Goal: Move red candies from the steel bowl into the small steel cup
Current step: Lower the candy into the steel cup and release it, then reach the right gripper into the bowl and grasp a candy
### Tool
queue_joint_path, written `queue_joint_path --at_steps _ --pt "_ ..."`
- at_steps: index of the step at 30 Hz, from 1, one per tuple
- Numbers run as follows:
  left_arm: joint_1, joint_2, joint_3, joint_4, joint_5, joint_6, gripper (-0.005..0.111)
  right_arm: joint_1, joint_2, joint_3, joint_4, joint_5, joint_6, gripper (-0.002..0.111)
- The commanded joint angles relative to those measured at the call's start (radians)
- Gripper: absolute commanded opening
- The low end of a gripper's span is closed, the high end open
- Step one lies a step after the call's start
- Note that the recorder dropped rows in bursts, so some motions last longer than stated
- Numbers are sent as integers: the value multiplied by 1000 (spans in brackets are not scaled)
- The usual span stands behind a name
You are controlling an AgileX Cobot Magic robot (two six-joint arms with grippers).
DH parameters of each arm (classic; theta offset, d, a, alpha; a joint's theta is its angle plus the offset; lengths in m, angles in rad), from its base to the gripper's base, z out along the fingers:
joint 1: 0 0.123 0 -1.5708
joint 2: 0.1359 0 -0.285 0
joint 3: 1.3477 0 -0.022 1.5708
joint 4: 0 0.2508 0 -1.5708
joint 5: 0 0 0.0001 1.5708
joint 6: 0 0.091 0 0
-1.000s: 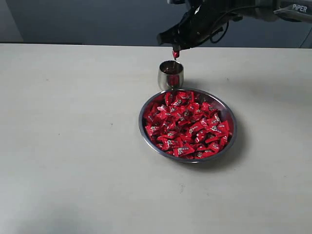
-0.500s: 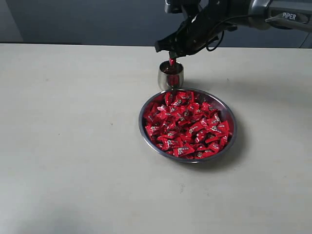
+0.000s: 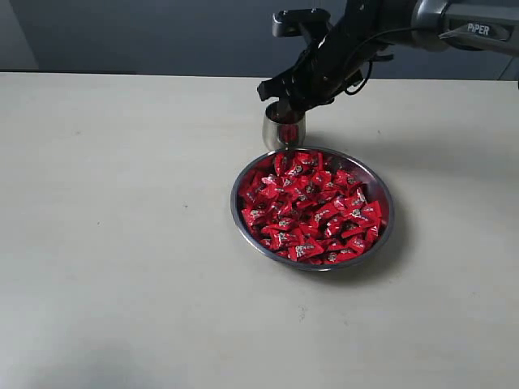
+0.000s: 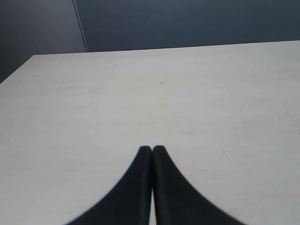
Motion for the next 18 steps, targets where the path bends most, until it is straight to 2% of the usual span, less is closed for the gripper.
queue_joint_path --at_steps 1,5,13,18 --pt "-7 -5 5 2 -8 -1 0 0 -49 27 13 53 -31 32" --pt "-7 -5 5 2 -8 -1 0 0 -157 173 28 -74 -31 32" --pt "-7 -5 5 2 -8 -1 0 0 -453 650 53 -566 -25 32" --pt "-7 -5 5 2 -8 -1 0 0 -491 790 96 -598 -25 32"
